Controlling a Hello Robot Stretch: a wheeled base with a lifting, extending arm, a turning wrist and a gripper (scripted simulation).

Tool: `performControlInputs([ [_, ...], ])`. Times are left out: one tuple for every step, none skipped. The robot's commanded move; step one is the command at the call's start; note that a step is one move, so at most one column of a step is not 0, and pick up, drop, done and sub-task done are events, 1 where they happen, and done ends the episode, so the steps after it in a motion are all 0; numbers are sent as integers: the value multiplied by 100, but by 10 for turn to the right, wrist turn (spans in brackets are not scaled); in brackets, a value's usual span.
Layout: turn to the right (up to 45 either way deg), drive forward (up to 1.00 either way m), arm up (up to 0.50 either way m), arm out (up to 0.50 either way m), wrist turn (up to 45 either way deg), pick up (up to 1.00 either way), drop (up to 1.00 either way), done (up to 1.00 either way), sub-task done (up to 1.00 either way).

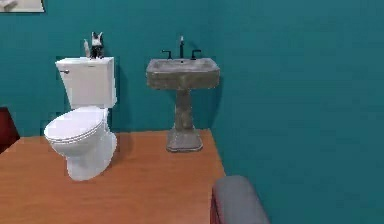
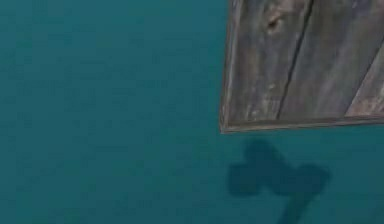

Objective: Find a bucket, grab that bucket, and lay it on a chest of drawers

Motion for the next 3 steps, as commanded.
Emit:
performControlInputs([
  [-450, 0, 0, 0, 0, 0, 0, 0, 0],
  [-120, 0, 0, 0, 0, 0, 0, 0, 0],
  [0, 55, 0, 0, 0, 0, 0, 0, 0],
])
